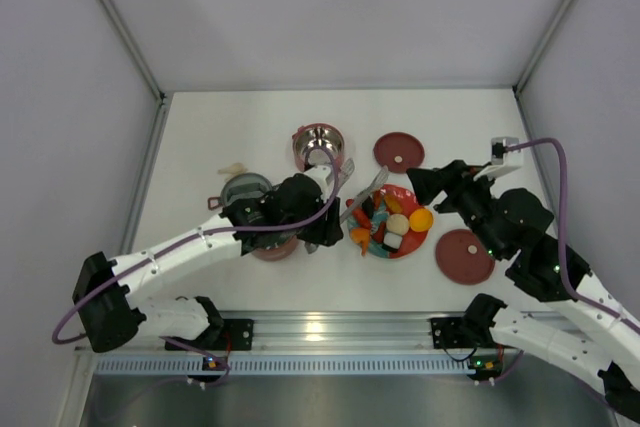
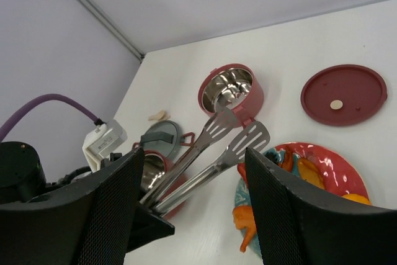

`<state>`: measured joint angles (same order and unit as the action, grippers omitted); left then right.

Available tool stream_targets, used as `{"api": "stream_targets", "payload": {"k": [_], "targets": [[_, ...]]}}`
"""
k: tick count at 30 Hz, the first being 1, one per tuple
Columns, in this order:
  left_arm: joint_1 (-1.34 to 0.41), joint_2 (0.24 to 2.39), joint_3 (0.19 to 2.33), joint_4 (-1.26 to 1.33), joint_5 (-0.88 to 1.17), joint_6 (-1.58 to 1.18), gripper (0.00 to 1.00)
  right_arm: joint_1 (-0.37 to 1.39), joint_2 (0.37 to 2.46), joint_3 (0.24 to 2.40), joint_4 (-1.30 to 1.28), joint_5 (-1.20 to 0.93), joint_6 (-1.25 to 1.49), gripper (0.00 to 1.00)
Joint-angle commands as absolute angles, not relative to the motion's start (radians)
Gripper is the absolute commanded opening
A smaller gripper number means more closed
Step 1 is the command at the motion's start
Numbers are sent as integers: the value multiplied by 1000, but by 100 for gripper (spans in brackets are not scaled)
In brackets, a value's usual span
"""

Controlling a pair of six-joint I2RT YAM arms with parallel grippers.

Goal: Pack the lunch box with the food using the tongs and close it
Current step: Pick up the fake food from the plate.

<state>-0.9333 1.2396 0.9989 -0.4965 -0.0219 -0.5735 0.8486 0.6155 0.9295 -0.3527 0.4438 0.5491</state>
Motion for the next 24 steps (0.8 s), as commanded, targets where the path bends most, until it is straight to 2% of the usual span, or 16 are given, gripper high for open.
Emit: {"api": "stream_targets", "payload": {"k": [1, 24], "targets": [[-954, 1252, 986, -526, -43, -558, 57, 865, 603, 922, -379, 468, 532, 65], [-1006, 1249, 930, -584, -60, -566, 58, 867, 595, 903, -393, 477, 537, 65]]}}
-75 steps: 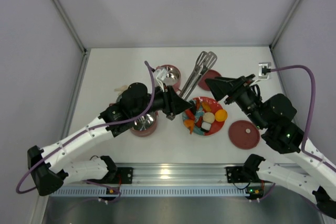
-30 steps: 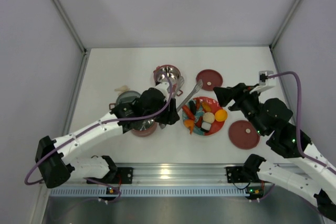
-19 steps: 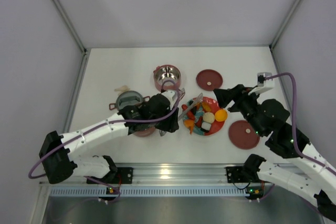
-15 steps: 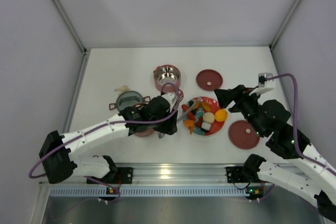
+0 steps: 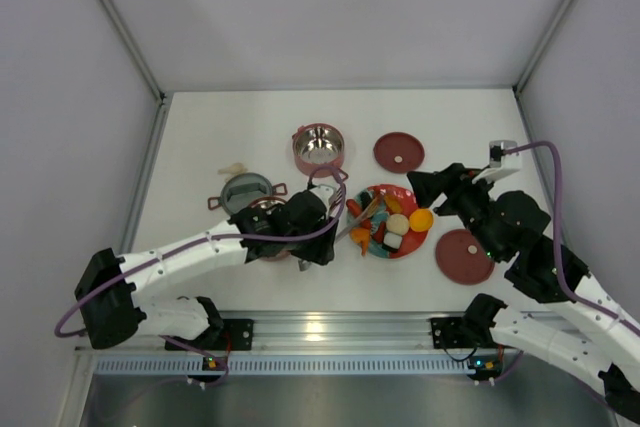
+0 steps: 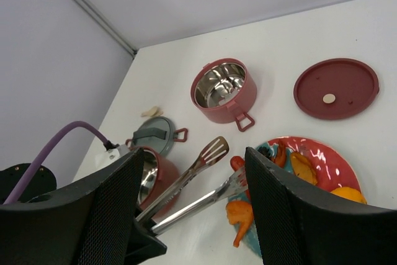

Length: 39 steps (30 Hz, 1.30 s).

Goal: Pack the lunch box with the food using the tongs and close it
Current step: Pick up the fake food from the plate.

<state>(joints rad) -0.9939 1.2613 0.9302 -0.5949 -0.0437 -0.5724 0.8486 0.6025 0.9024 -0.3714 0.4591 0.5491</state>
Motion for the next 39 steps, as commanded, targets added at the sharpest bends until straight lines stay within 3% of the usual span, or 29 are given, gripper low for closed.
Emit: {"api": "stream_targets", "payload": {"k": [1, 39], "targets": [[-1011, 1249, 936, -584, -60, -565, 57, 865, 595, 905, -397, 479, 535, 65], [-1152, 1569, 1200, -614, -52, -480, 57, 865, 522, 890, -474, 532, 534, 66]]}}
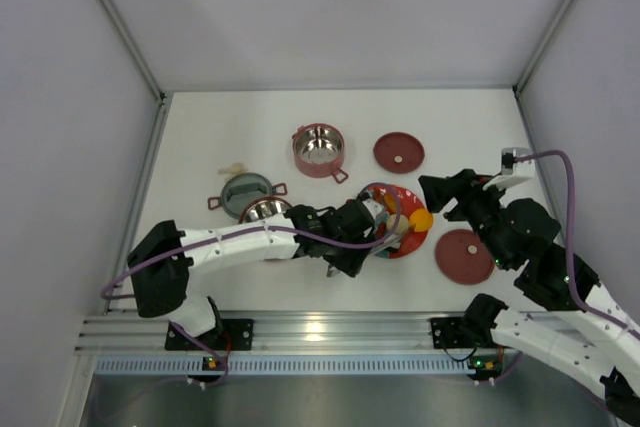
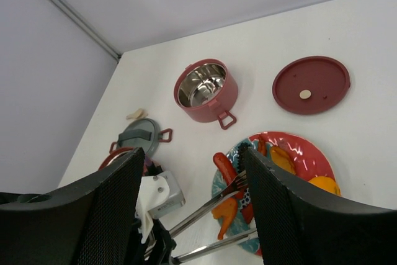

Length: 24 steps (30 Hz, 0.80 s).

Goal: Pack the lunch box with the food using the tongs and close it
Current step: Pick up the fake food from the plate.

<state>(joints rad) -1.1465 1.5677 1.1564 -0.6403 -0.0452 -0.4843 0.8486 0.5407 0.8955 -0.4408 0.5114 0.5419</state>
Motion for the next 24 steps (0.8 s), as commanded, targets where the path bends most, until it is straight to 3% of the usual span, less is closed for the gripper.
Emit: {"api": "stream_targets", "payload": {"k": [1, 21, 24], "targets": [[-1152, 1571, 1198, -612, -51, -480, 57, 865, 520, 888, -472, 534, 534, 65], [-1152, 1612, 1220, -634, -34, -474, 45, 865, 505, 877, -476, 537, 540, 65], [-1152, 1612, 1221, -632, -29, -472, 39, 865, 506, 879, -476, 537, 541, 65]]}}
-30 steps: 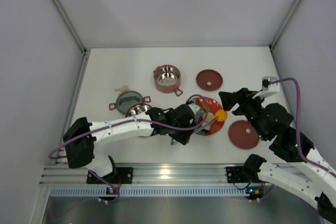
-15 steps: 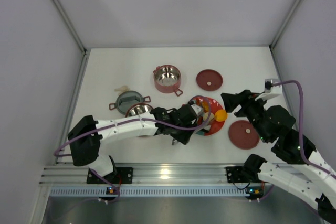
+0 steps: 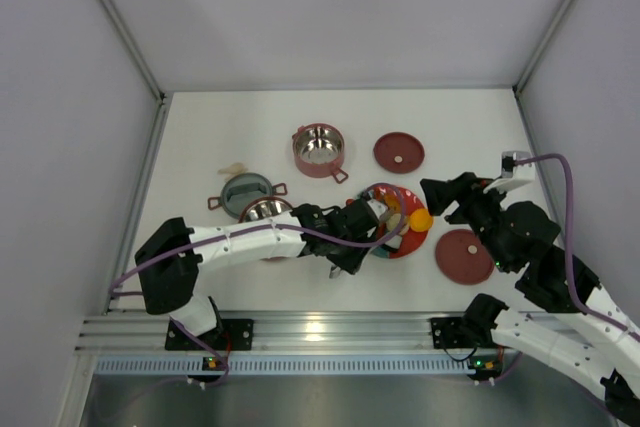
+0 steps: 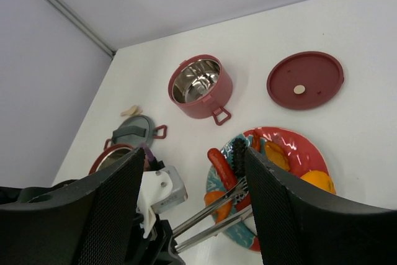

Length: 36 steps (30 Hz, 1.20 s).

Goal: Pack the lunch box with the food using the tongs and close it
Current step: Pick up the fake food from the plate.

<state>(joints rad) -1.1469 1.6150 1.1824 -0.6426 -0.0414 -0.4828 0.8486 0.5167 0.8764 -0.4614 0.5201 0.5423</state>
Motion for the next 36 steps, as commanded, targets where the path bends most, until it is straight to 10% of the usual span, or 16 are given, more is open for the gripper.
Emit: {"api": "stream_targets", "payload": {"k": [1, 36], "targets": [[-1152, 1609, 1223, -634, -29, -471, 36, 865, 506, 879, -476, 537, 541, 65], [-1082, 1470, 1400, -810, -347, -545, 0, 864, 540, 913, -465, 526, 522, 64]]}}
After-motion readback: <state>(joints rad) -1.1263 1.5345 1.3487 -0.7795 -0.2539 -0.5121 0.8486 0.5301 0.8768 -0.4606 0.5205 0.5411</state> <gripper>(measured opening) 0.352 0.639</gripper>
